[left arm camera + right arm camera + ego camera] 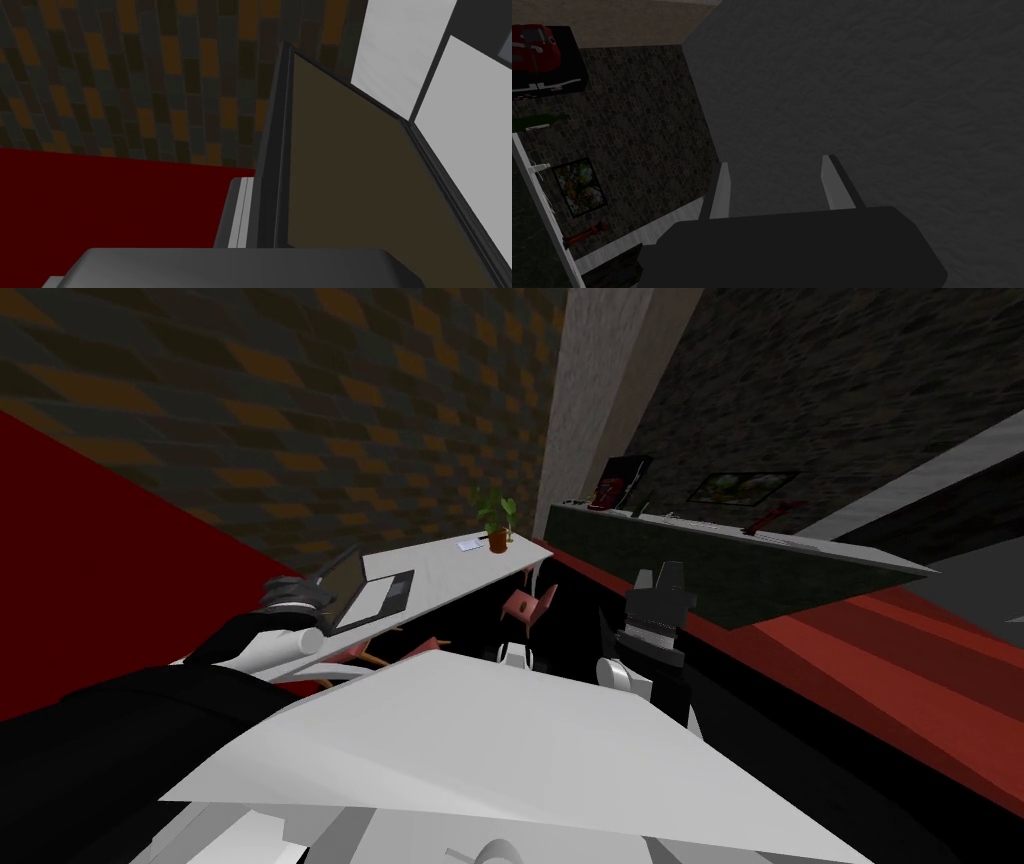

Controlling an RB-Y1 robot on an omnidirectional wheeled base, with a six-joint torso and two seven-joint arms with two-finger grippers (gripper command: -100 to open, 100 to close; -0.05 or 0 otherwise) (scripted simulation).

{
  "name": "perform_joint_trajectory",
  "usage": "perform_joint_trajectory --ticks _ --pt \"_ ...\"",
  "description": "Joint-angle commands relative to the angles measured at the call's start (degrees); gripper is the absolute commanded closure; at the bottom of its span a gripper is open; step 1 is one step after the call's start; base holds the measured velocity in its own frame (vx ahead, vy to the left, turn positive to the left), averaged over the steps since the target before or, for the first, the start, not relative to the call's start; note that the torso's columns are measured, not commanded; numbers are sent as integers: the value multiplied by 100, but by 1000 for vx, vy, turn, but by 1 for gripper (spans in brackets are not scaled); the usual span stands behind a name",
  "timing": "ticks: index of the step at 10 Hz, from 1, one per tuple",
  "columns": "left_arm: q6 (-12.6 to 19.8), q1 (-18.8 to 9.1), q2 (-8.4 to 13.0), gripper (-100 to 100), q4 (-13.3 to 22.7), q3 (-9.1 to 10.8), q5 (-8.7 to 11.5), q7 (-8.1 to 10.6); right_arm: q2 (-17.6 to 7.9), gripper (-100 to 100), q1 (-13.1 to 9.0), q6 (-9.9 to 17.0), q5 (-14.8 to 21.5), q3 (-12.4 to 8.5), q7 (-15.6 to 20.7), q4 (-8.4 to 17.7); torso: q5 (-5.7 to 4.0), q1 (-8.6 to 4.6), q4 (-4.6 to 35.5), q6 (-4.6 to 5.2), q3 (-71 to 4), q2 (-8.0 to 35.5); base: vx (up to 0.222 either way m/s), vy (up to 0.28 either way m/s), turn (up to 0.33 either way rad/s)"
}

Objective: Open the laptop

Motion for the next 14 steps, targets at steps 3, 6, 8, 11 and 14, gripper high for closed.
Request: perform_joint_trajectory --ticks 3,6,8,11,14 --pt "-293 -455 221 100 753 -13 -362 -148 0 0 0 0 0 0 0 0 7 11 -14 8 -29 -42 -61 -40 -58" --pt "-293 -504 221 100 1132 -13 -362 -148 -1 0 2 0 0 -1 0 0 1 7 -22 14 -48 -74 -22 -10 11" --pt "-552 -941 462 100 1547 -34 -669 -272 0 0 0 0 0 0 0 0 -8 -12 -15 23 -38 -51 -77 -67 -122" --pt "-811 -1233 704 100 2105 -54 -955 -396 -1 0 2 0 0 -1 0 0 4 14 -19 14 -42 -66 -32 -24 -31" --pt "-811 -1378 704 100 2564 -54 -975 -396 0 0 1 0 0 -1 0 0 -2 -2 -15 10 -34 -53 -48 -35 -30"
